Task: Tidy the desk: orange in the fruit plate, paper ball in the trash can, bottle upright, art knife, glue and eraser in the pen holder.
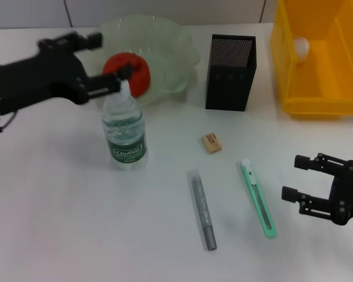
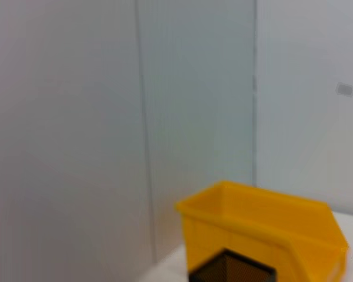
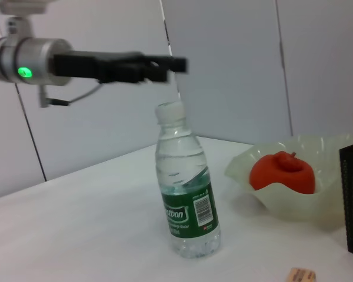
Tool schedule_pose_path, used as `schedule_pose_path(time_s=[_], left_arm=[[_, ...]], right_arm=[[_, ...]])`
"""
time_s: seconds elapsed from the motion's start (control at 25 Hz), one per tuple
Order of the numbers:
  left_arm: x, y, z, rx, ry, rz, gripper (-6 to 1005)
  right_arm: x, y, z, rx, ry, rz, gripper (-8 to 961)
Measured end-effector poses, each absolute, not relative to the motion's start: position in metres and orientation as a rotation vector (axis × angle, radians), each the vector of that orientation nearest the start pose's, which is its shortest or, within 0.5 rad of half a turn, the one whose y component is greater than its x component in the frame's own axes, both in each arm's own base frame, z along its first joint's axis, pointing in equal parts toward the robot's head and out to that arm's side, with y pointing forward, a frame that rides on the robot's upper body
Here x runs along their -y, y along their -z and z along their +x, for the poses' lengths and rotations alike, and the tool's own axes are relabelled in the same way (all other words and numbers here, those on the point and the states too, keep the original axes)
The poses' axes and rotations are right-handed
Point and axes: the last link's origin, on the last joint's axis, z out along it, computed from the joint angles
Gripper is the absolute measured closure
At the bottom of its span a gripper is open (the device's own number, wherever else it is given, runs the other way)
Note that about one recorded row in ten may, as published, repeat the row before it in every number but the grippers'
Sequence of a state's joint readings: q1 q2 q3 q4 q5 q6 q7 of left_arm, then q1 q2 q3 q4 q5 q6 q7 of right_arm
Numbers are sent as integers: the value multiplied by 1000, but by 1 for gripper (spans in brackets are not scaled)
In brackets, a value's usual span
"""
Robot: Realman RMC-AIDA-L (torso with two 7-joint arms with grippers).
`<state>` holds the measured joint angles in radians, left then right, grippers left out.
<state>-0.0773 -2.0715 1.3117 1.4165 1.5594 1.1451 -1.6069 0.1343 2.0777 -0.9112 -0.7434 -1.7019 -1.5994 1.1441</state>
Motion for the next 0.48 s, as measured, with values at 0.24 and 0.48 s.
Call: schedule_pose_path(time_s=[0.24, 0.48], left_arm=[[-267, -45, -212, 116, 858, -2489, 201], [-241, -10, -245, 27, 1067, -2516, 201]], right_arm=[[-239, -21, 317, -630, -761, -2571, 210], [-246, -45, 297, -638, -682, -2652, 210]])
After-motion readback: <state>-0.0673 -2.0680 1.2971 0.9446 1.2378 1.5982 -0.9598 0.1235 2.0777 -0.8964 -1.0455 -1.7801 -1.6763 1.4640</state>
